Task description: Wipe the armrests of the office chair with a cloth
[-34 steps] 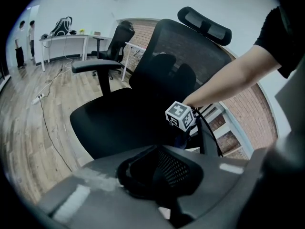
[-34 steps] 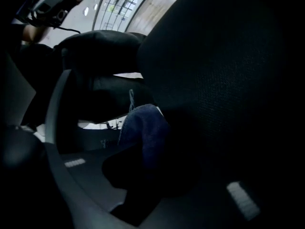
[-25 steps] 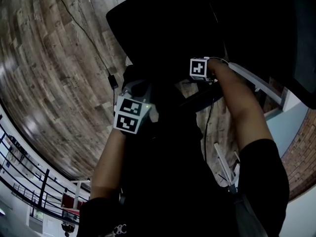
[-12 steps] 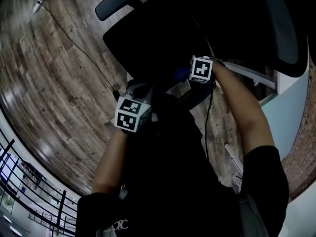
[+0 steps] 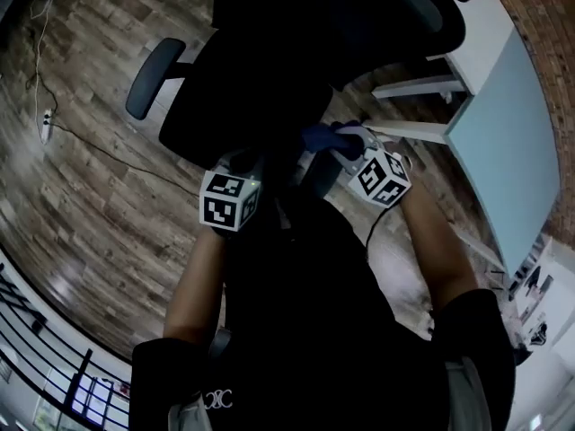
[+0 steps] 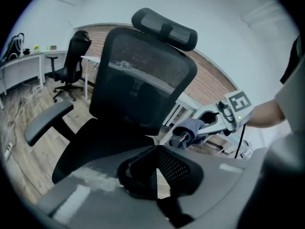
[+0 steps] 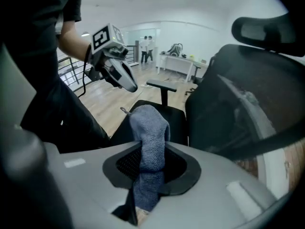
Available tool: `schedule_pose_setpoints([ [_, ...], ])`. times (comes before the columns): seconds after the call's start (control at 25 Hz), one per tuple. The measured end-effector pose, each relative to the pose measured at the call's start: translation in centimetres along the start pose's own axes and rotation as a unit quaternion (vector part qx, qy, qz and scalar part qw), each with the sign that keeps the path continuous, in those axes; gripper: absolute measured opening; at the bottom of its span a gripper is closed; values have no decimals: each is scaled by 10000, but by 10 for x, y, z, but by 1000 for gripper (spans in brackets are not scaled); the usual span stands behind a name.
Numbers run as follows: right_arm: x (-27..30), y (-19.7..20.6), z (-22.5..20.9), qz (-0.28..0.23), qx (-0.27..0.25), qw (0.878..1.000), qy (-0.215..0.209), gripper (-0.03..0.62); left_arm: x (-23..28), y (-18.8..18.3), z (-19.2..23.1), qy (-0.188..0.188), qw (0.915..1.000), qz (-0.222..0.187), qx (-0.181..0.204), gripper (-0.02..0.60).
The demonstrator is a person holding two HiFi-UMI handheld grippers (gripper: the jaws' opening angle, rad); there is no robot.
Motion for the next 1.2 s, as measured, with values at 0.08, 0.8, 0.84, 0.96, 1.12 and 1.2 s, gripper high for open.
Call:
schedule_pose_setpoints([
  [0.08,-25,18,11,-77,167,9990,403,87,8,-11,-5,234,9991,93,342,6],
  [0.8,-35,211,60,151,632,9916,1120,87,92,-63,-136,535,9754,1142,1809,6],
  [0.84,-26,210,57,58,705,9917,1077,87,93,-62,-138,483,9742,1232,1831,6],
  [0.96,-2,205,44,-259,1072,9894,944,87,95,-59,-141,321,9726,1459,1780,6],
  [1.12,23,203,28,-506,1473,9852,710,87,98,-57,-146,204,9690,1649,1831,6],
  [1.2,33,202,23,-569,1584,9836,647,87,95,-59,-150,227,9665,1697,1910,6],
])
Point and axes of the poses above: the fingertips, and each gripper's own axes: x forward along the fingers, z to its left, y out of its underside, the point moved 8 cm from there along -x, backward along the fingers, and after that the axes turned 13 degrees about x, right-handed, at the moved point
